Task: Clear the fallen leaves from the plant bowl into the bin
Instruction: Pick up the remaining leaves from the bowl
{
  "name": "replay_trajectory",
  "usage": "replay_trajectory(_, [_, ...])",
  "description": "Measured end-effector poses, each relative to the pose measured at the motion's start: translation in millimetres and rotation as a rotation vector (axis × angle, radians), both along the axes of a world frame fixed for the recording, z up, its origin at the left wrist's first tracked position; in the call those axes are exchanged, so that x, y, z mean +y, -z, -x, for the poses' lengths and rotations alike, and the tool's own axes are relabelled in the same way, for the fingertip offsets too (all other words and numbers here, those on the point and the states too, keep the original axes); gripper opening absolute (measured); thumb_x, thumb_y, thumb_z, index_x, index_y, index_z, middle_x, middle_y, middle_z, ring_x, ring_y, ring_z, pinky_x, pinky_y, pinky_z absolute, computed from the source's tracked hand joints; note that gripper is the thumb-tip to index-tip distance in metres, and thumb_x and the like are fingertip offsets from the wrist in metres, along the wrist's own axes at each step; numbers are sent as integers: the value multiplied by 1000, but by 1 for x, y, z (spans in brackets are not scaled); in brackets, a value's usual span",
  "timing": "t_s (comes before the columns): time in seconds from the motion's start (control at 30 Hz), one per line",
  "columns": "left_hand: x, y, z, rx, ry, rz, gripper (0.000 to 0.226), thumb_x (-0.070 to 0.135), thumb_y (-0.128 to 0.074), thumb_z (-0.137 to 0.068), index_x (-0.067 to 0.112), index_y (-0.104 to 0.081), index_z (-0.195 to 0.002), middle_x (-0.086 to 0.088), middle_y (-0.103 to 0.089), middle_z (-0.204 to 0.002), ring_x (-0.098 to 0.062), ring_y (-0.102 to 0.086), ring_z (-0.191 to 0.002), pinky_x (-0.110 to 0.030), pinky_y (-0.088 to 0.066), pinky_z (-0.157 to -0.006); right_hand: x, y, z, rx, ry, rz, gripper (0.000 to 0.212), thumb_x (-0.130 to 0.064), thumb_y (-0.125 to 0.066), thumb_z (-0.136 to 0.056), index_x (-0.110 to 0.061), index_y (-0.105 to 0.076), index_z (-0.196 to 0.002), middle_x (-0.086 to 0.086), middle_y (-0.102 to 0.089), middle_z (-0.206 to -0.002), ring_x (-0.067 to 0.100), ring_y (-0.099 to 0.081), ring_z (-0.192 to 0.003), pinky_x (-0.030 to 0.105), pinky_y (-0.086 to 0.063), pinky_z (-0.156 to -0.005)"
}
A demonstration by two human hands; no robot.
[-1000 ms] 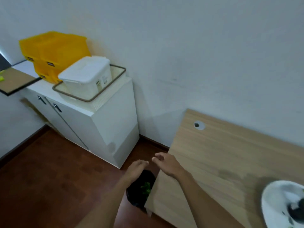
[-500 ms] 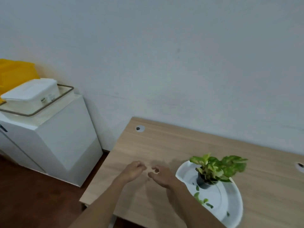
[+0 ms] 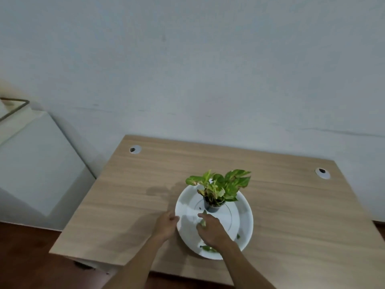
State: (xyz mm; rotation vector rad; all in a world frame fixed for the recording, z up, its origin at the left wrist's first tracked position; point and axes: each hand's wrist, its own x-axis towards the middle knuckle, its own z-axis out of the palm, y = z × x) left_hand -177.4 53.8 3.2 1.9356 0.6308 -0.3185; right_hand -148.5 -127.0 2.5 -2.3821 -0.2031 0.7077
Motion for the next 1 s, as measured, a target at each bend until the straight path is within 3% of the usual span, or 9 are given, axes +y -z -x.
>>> replay_trajectory(0.17, [-16,22,-4,45,-216,123,17,11,-61,-89,-4,-69,-93,-22,-73,-92,-36,-70,-89,-48,-58,-80,-8,18,-5,-78,-93,95,57,-24,-43,-100,-9,-29,-153,8,-31,-161,20,-28,-148,30,-27,-119])
replay_trajectory(0.33, [-23,29,-4,41,-343,253,15,5,-60,-91,0,-66,-79,-19,-72,-81,-30,-71,-72,-36,-60,-55,10,39,-5,-84,-209,291,69,-16,-35,-99,-2,0,-156,15,3,-166,31,2,-154,42,-15,-125])
replay_trajectory(0.5, [-16,30,-6,64,-359,283,19,7,-60,-92,7,-63,-73,-13,-71,-79,-26,-69,-71,-36,-61,-58,14,45,21,-116,-238,296,65,-11,-35,-100,5,-3,-155,17,0,-166,30,2,-154,36,-6,-126])
replay_trajectory(0.6, [-18,31,-3,65,-365,293,20,8,-60,-92,10,-63,-72,-12,-70,-81,-27,-69,-74,-45,-62,-69,1,46,40,-164,-364,317,55,-14,-32,-103,10,-19,-152,21,-7,-165,31,-3,-154,37,-5,-127])
replay_trajectory(0.7, [-18,28,0,71,-374,285,21,9,-61,-91,14,-62,-71,-15,-71,-87,-33,-70,-83,-52,-61,-74,-11,41,50,-182,-408,275,53,-16,-31,-104,5,-22,-153,16,-19,-164,25,-16,-153,32,-12,-126])
replay_trajectory(0.8, [-18,28,-1,62,-385,275,24,8,-62,-90,18,-60,-69,-13,-70,-86,-33,-69,-82,-53,-61,-74,-23,35,43,-215,-317,207,50,-22,-34,-104,-7,-33,-152,8,-31,-161,20,-28,-149,31,-24,-122])
replay_trajectory(1.0, [-20,29,-2,36,-375,278,17,7,-62,-91,12,-64,-75,-13,-71,-86,-31,-70,-79,-52,-61,-73,-30,34,20,-156,-238,297,59,-28,-34,-105,-6,-16,-156,10,-7,-167,26,-7,-154,39,-13,-126])
